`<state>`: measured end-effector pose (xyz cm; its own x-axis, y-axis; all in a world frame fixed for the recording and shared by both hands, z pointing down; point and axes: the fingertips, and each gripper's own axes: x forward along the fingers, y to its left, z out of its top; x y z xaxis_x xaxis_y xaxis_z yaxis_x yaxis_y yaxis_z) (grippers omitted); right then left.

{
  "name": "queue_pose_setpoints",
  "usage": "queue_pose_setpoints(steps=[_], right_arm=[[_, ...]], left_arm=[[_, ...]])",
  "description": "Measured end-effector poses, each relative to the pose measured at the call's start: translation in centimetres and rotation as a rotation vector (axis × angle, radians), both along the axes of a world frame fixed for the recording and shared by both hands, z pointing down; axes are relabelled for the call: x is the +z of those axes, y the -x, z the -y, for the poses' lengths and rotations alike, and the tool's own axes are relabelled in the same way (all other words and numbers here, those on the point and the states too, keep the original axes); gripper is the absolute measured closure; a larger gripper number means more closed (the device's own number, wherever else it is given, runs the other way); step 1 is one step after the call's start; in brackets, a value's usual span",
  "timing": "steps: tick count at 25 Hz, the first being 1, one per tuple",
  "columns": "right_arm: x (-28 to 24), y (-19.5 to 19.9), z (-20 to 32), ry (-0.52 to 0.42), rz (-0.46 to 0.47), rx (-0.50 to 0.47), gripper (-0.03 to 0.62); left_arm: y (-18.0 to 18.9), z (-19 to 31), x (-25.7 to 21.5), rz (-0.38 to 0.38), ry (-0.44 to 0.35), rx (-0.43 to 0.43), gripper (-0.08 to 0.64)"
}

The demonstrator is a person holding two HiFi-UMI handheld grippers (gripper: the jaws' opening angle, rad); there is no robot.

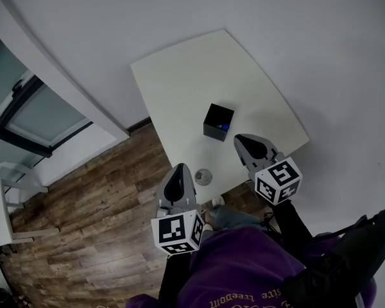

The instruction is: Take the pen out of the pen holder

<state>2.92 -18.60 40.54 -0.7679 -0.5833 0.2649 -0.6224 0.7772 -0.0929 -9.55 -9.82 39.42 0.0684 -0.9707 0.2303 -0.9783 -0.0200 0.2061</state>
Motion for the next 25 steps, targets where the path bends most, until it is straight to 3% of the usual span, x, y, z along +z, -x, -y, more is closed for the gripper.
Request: queue_pose_setpoints(steps=[11, 19, 25], right_arm=[[2.8, -0.6, 5.4, 0.041, -0.071, -0.012, 0.581], [5.0, 0.0, 6.4, 0.093, -0.132, -0.002, 0.578], [6.9, 1.2, 6.7, 0.157, -0.169, -0.009, 0.491]], left_arm=[[0.3, 4.0, 0.6, 0.010, 0.028, -0.054, 0.554], [1.8, 5.3, 0.7, 0.016, 0.038, -0.038, 0.554], [3.5, 6.1, 1.3, 0.007, 0.061, -0.021, 0.554]])
